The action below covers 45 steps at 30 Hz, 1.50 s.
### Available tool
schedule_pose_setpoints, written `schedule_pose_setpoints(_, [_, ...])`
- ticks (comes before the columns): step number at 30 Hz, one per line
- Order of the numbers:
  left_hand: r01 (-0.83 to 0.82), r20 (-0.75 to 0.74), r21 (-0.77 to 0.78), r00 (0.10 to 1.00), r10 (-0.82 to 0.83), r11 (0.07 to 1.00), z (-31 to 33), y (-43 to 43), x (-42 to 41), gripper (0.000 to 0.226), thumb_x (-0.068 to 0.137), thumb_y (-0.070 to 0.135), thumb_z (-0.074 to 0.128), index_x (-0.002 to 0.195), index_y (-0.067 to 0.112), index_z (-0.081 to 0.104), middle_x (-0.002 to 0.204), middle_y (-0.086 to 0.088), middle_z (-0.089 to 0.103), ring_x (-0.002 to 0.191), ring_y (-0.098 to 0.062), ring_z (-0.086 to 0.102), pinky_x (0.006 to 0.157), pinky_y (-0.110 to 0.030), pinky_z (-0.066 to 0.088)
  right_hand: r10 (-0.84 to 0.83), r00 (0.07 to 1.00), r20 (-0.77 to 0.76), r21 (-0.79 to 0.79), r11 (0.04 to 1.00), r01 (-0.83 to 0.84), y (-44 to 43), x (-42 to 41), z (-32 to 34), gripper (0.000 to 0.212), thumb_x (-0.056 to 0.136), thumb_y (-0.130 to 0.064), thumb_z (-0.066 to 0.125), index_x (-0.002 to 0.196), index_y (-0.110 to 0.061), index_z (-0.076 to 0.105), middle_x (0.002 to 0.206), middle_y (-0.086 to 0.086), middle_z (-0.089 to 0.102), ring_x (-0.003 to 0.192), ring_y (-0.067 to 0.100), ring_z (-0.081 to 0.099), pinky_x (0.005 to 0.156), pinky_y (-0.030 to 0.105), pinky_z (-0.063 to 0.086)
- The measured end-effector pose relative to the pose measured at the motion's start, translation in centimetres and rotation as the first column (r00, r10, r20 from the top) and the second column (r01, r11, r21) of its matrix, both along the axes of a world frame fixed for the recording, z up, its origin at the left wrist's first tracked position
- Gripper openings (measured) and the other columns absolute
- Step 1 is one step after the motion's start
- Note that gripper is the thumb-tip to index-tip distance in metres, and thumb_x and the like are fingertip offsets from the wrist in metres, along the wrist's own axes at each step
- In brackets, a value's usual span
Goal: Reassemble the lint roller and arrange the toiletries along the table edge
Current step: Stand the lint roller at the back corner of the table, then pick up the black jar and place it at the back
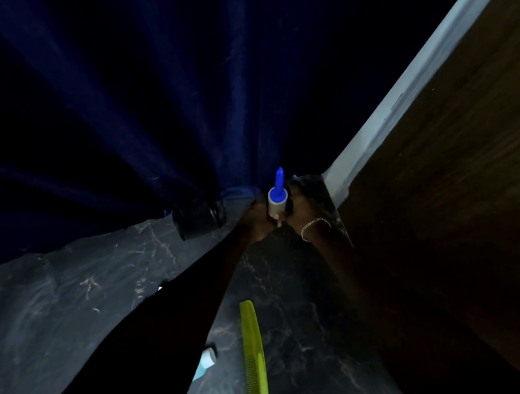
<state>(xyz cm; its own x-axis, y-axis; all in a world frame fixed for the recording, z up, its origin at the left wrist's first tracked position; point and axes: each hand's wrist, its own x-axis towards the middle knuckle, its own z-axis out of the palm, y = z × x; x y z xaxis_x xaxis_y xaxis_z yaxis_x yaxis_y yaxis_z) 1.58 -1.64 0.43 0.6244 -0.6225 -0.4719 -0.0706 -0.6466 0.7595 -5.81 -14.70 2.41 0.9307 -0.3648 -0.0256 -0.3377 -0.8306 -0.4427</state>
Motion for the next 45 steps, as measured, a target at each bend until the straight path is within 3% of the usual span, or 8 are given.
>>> schedule_pose_setpoints(6, [0.009,0.113,-0.002,0.994,-0.008,1.000,1.0,1.5,-1.7,0.045,0.097,0.006,0.062,0.140,0.004,0.050,0.127,-0.004,0.060,0.113,-0.014,0.062,0.104,-0.030,0.044,-0.040,0.998,-0.050,0.086,0.995,0.044,0.8,-2.7,0.8,0.084,0.082,-0.040,0.073,0.151,-0.016,0.031,0.150,0.004,0.041,0.140,0.019,0.039,0.119,0.037,0.030])
schedule_pose_setpoints(8, [0.028,0.163,0.019,0.986,-0.031,0.999,1.3,2.4,-2.8,0.059,0.100,0.014,0.061,0.153,0.006,0.038,0.151,-0.013,0.048,0.140,-0.026,0.049,0.112,-0.022,0.035,-0.090,0.994,-0.066,0.196,0.975,0.101,1.5,-3.8,1.2,0.087,0.082,-0.034,0.076,0.152,-0.015,0.029,0.150,0.008,0.042,0.140,0.024,0.040,0.118,0.038,0.032])
schedule_pose_setpoints(11, [-0.003,0.181,0.120,0.983,-0.019,0.993,1.0,4.0,-4.8,0.076,0.102,0.034,0.056,0.164,0.015,0.015,0.168,-0.014,0.024,0.154,-0.031,0.029,0.126,-0.040,0.028,-0.146,0.987,-0.063,0.233,0.960,0.156,2.4,-5.9,1.0,0.093,0.083,-0.036,0.076,0.156,-0.014,0.022,0.155,0.010,0.037,0.142,0.027,0.037,0.117,0.031,0.024])
schedule_pose_setpoints(14, [-0.013,0.248,0.084,0.969,-0.009,0.996,1.2,5.9,-8.0,0.069,0.105,0.039,0.050,0.163,0.015,0.020,0.166,-0.014,0.030,0.152,-0.032,0.034,0.124,-0.042,0.032,-0.168,0.986,0.014,0.200,0.966,0.161,3.9,-8.9,0.7,0.088,0.085,-0.039,0.073,0.154,-0.008,0.028,0.155,0.017,0.038,0.142,0.030,0.038,0.110,0.011,0.012])
schedule_pose_setpoints(20, [0.001,0.507,0.085,0.861,-0.044,0.996,1.8,10.9,-14.1,0.064,0.106,0.040,0.046,0.160,0.009,0.030,0.166,-0.015,0.031,0.156,-0.028,0.029,0.129,-0.035,0.024,-0.091,0.996,-0.026,0.035,0.995,0.092,7.7,-14.4,-0.8,0.082,0.090,-0.057,0.056,0.155,-0.016,0.028,0.160,0.007,0.032,0.149,0.028,0.028,0.115,0.048,0.036])
schedule_pose_setpoints(31, [-0.064,0.682,0.091,0.731,-0.015,0.994,2.2,20.3,-21.8,0.063,0.107,0.046,0.037,0.160,0.011,0.031,0.168,-0.009,0.029,0.159,-0.022,0.020,0.127,-0.044,0.028,0.055,0.998,-0.041,0.025,0.998,-0.054,14.8,-20.2,0.1,0.081,0.090,-0.067,0.042,0.156,-0.024,0.021,0.163,-0.003,0.025,0.153,0.018,0.020,0.111,0.048,0.036])
schedule_pose_setpoints(40, [-0.189,0.630,0.143,0.774,0.058,0.972,2.2,27.9,-23.6,0.072,0.104,0.059,0.030,0.164,0.020,0.018,0.173,-0.002,0.012,0.161,-0.020,0.013,0.129,-0.039,0.022,0.125,0.992,-0.035,0.003,0.992,-0.125,20.3,-19.8,0.7,0.080,0.090,-0.064,0.050,0.154,-0.023,0.027,0.160,-0.001,0.032,0.151,0.019,0.026,0.112,0.044,0.035])
schedule_pose_setpoints(45, [-0.200,0.623,0.173,0.781,0.050,0.964,2.8,31.3,-23.0,0.069,0.104,0.055,0.032,0.162,0.018,0.025,0.170,-0.005,0.023,0.158,-0.024,0.023,0.124,-0.048,0.035,0.130,0.990,-0.046,-0.004,0.992,-0.130,23.5,-19.2,0.8,0.079,0.090,-0.066,0.044,0.154,-0.024,0.023,0.160,-0.001,0.031,0.150,0.020,0.026,0.114,0.045,0.034])
